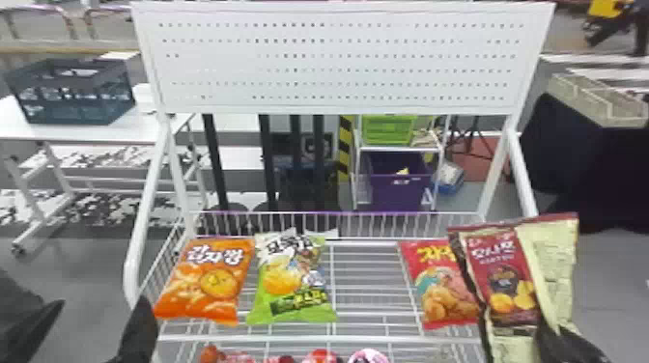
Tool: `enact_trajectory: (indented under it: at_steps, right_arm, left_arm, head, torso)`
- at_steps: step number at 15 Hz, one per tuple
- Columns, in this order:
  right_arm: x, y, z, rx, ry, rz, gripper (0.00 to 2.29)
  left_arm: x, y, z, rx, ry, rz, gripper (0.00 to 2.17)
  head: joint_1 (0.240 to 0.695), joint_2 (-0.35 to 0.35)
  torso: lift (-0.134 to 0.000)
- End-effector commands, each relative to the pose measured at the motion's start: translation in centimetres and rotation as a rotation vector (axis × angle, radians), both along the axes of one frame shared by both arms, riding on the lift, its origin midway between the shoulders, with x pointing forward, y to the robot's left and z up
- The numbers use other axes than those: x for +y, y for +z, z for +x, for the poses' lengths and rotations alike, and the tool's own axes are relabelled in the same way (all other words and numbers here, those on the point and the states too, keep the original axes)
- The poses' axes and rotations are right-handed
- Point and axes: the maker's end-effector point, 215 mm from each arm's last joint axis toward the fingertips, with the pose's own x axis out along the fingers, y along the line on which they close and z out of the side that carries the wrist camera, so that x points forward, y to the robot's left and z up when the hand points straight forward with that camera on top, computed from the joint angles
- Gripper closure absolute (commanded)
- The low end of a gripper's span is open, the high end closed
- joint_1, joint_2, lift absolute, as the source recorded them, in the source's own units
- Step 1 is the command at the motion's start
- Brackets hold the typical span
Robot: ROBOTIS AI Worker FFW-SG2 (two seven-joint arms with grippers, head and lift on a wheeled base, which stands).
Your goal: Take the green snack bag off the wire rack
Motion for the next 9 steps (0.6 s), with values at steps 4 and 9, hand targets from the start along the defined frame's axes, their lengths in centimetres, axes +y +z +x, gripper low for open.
enact_trajectory:
  at_steps: [4,9]
  right_arm:
    - [0.1,-0.3,0.1,0.002,-0.002,0.004,2.24]
    - [0.2,-0.3,0.2,-0.005,-0.005,0.006,2.24]
  left_arm:
    - [-4.5,-3.1,2.1,0.026,-0.083,-0.015,0.11]
    - [-12.7,-8.0,8.3,0.066,-0.188,-0.011,0.14]
  head:
    - [0.499,0.0]
    - [0.499,0.0]
  torso:
    - [0.0]
    - [0.0]
